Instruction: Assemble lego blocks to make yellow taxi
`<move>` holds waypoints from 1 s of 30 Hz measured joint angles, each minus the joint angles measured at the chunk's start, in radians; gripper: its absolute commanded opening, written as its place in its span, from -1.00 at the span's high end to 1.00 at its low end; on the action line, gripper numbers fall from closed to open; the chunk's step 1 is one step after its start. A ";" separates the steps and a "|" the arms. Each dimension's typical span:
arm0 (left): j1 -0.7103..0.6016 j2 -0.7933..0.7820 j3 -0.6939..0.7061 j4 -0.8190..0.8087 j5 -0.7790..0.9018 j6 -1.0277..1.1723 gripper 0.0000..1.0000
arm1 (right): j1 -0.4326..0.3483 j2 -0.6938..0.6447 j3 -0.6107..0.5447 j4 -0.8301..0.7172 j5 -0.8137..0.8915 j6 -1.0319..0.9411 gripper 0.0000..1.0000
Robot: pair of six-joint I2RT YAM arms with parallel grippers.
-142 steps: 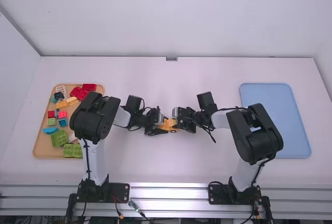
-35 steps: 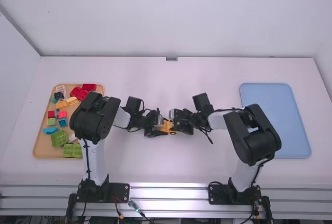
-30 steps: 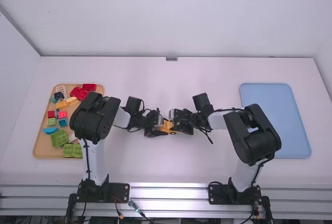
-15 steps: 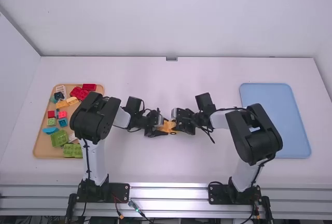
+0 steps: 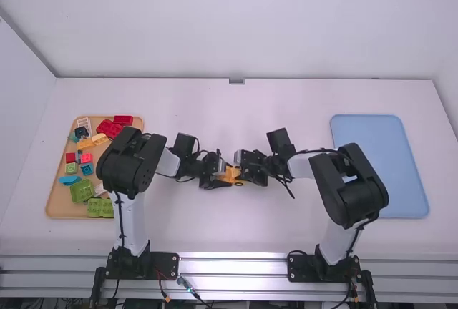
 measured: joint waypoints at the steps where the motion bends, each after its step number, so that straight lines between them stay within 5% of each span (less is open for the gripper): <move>1: 0.000 0.000 0.000 0.000 0.000 0.000 0.10 | 0.000 0.000 0.000 0.000 0.003 0.000 0.44; 13: 0.000 0.000 0.000 0.000 0.000 0.000 0.10 | -0.002 0.000 0.003 -0.008 0.009 0.000 0.43; 16: 0.000 0.000 0.000 0.000 0.000 0.000 0.10 | -0.013 0.000 0.003 -0.012 -0.001 0.000 0.04; 24: 0.000 0.000 0.000 0.000 0.000 0.000 0.09 | -0.023 0.000 0.003 0.001 -0.003 -0.001 -0.48; 30: 0.000 0.000 0.000 0.000 0.000 0.000 0.09 | -0.029 0.000 0.003 0.068 -0.063 -0.004 -0.49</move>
